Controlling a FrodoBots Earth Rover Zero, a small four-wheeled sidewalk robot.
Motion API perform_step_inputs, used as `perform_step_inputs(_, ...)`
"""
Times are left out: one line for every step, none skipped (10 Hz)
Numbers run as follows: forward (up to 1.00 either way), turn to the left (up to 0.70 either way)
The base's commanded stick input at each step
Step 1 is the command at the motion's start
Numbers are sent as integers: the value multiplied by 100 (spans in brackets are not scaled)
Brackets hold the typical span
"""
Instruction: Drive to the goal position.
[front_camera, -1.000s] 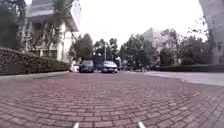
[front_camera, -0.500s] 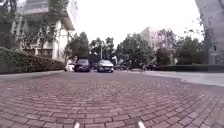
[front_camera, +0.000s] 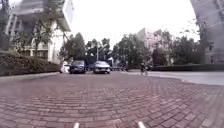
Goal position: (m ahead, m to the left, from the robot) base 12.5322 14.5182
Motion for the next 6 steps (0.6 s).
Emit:
perform_step_inputs(70,0)
perform_step_inputs(70,0)
perform_step_inputs(70,0)
perform_step_inputs(70,0)
perform_step_inputs(70,0)
perform_step_inputs(70,0)
